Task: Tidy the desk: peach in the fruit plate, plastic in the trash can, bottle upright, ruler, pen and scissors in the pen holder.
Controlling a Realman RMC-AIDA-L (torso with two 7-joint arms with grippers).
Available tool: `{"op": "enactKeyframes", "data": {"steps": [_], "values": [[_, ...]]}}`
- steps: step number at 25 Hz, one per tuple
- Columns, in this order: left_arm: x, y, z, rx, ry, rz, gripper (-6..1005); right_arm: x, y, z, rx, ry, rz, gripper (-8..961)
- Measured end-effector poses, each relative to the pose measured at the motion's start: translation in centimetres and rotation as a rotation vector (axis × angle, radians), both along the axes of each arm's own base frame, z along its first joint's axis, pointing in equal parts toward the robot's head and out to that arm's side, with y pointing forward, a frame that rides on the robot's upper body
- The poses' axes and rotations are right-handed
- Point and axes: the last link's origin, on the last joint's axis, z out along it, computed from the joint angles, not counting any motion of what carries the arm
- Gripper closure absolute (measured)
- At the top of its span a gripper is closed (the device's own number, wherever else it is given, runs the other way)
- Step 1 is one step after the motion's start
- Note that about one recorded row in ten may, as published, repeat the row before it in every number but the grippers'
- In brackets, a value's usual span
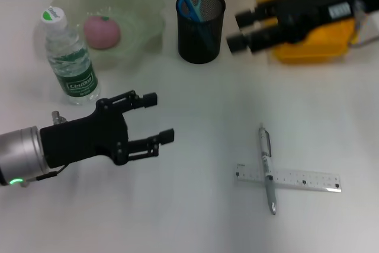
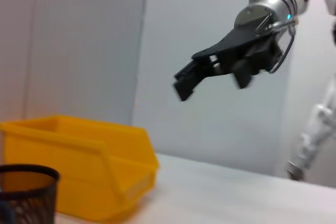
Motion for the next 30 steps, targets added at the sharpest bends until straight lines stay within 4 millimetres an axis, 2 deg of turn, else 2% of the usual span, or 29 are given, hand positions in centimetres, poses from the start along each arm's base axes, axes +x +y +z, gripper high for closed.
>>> {"op": "enactKeyframes", "data": {"steps": [4, 10, 11, 21, 30], "values": [[-0.3, 0.0, 0.4, -0.052, 0.060, -0.051, 197, 1.0, -1.4, -0.5, -0.053, -0.040, 0.073, 229], [-0.3, -0.2, 0.8, -0.131, 0.092, -0.090, 197, 2.5, -2.7, -3.3, -0.158, -0.237, 0.110, 229], [-0.3, -0.2, 0.9, -0.140, 0.095, -0.089, 197, 2.3, -3.2, -4.3, -0.196, -0.302, 0.137, 229], [-0.1, -0.1, 0.4, -0.135, 0.093, -0.074, 197, 1.4, -4.6, -7.4, -0.290, -0.545, 0.254, 230], [-0.2, 0.0, 0.2, -0.110, 0.082, -0.048, 197, 1.4, -4.6, -9.4, -0.254, -0.659, 0.325, 232]]}}
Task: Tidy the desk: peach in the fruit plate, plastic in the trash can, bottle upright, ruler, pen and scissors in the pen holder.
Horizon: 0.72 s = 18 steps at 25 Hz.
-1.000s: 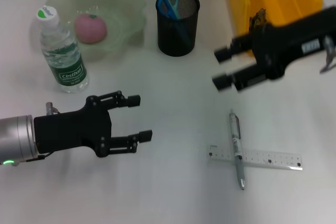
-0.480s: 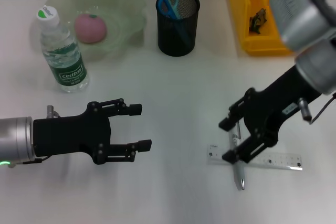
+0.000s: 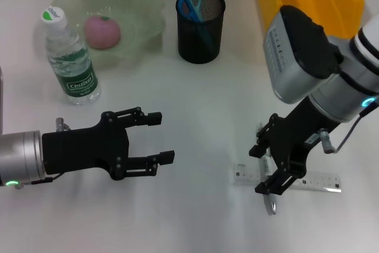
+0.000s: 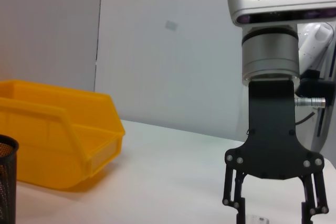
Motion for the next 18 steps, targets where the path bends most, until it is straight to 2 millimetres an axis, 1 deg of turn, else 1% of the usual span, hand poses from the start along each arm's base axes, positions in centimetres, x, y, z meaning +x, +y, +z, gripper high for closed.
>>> {"op": "enactKeyframes", "data": {"steps": [6, 9, 18], "values": [[0.0, 0.0, 0.0, 0.006, -0.005, 0.007, 197, 0.1, 0.2, -1.5, 0.019, -0.020, 0.057, 236], [0.0, 0.0, 0.0, 0.005, -0.004, 0.006, 197, 0.1, 0.2, -1.8, 0.022, -0.026, 0.073, 237], [0.0, -0.1, -0.1, 0.004, -0.013, 0.009, 197, 0.3, -0.2, -3.5, 0.024, -0.049, 0.133, 242]]}}
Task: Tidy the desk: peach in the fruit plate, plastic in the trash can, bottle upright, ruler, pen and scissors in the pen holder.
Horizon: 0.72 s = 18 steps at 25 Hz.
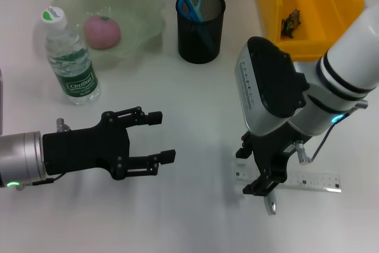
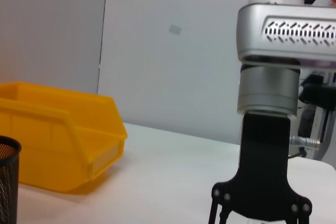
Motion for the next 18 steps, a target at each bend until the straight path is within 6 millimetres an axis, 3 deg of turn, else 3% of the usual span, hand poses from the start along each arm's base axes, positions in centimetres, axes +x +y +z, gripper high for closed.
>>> {"op": "enactKeyframes", "data": {"steps": [5, 18], "values": [[0.01, -0.02, 0.01, -0.004, -0.005, 0.008, 197, 0.14, -0.17, -0.62, 0.002, -0.009, 0.016, 244], [0.07, -0.12, -0.10, 0.002, -0.017, 0.017, 197, 0.14, -0.10, -0.69, 0.011, -0.005, 0.019, 482]]}}
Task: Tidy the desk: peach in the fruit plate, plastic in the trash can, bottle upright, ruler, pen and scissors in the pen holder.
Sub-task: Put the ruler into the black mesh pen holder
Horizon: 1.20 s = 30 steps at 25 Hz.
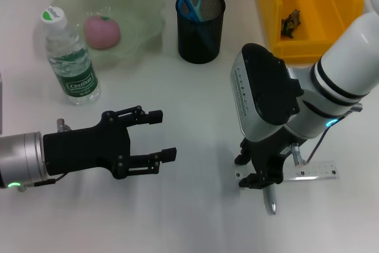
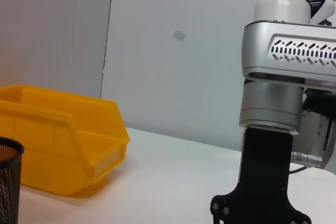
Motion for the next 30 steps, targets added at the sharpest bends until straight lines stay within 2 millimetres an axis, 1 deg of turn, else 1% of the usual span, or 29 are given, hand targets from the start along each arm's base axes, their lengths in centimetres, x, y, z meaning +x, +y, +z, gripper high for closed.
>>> {"op": "enactKeyframes", "data": {"steps": [3, 5, 6, 7, 8, 9, 10, 11, 12, 13, 14, 15, 16, 17, 18, 19, 20, 21, 22, 23, 26, 27, 28, 30], "values": [[0.1, 0.1, 0.1, 0.006, -0.007, 0.003, 197, -0.3, 0.1, 0.4, 0.006, 0.004, -0.002, 544], [0.1, 0.1, 0.1, 0.007, -0.010, 0.003, 197, -0.8, 0.3, 1.0, 0.019, 0.012, -0.011, 553], [0.1, 0.1, 0.1, 0.007, -0.010, 0.003, 197, -0.8, 0.3, 1.0, 0.019, 0.012, -0.011, 558], [0.2, 0.1, 0.2, 0.005, -0.016, 0.001, 197, -1.4, 0.9, 2.5, 0.057, 0.038, -0.031, 562], [0.2, 0.1, 0.2, 0.004, -0.017, 0.000, 197, -1.4, 0.9, 2.5, 0.057, 0.038, -0.031, 567], [0.2, 0.0, 0.2, 0.003, -0.019, 0.000, 197, -2.0, 1.7, 4.1, 0.101, 0.083, -0.057, 571], [0.3, 0.0, 0.3, 0.000, -0.024, -0.003, 197, -2.2, 2.1, 5.0, 0.127, 0.115, -0.076, 571], [0.3, 0.0, 0.3, 0.000, -0.024, -0.003, 197, -2.2, 2.1, 5.0, 0.127, 0.115, -0.076, 571], [0.5, -0.1, 0.3, -0.004, -0.038, -0.010, 197, -2.5, 3.0, 6.7, 0.186, 0.196, -0.122, 571], [0.5, -0.1, 0.3, -0.004, -0.038, -0.010, 197, -2.5, 3.0, 6.7, 0.186, 0.196, -0.122, 571], [0.7, -0.1, 0.4, -0.006, -0.046, -0.013, 197, -2.6, 3.8, 8.3, 0.240, 0.291, -0.174, 571], [0.8, 0.0, 0.4, -0.006, -0.052, -0.015, 197, -2.6, 3.8, 8.3, 0.240, 0.291, -0.174, 571], [0.9, 0.0, 0.4, -0.006, -0.058, -0.016, 197, -2.6, 4.2, 9.2, 0.267, 0.350, -0.208, 571], [0.9, -0.1, 0.4, -0.006, -0.061, -0.017, 197, -2.2, 4.9, 11.0, 0.326, 0.492, -0.285, 571], [0.9, -0.1, 0.4, -0.006, -0.061, -0.017, 197, -2.2, 4.9, 11.0, 0.326, 0.492, -0.285, 571], [1.0, -0.1, 0.3, -0.006, -0.064, -0.018, 197, -1.8, 5.3, 12.0, 0.358, 0.592, -0.340, 571], [1.0, -0.1, 0.3, -0.006, -0.064, -0.018, 197, -1.4, 5.5, 12.6, 0.372, 0.654, -0.370, 571], [1.0, -0.2, 0.2, -0.008, -0.066, -0.018, 197, -1.4, 5.5, 12.6, 0.372, 0.654, -0.370, 571], [1.1, -0.2, 0.2, -0.009, -0.067, -0.019, 197, -0.6, 5.7, 13.3, 0.388, 0.760, -0.420, 572], [1.1, -0.2, 0.1, -0.011, -0.068, -0.020, 197, -0.6, 5.7, 13.3, 0.388, 0.760, -0.420, 572], [1.2, -0.3, -0.1, -0.015, -0.070, -0.021, 197, 0.8, 5.7, 13.7, 0.396, 0.920, -0.473, 572], [1.3, -0.4, -0.1, -0.017, -0.073, -0.022, 197, 1.6, 5.6, 13.8, 0.404, 1.018, -0.484, 572], [1.3, -0.4, -0.1, -0.017, -0.073, -0.022, 197, 1.6, 5.6, 13.8, 0.404, 1.018, -0.484, 572], [1.3, -0.4, -0.1, -0.020, -0.077, -0.024, 197, 2.2, 5.3, 14.1, 0.408, 1.110, -0.481, 572]]}}
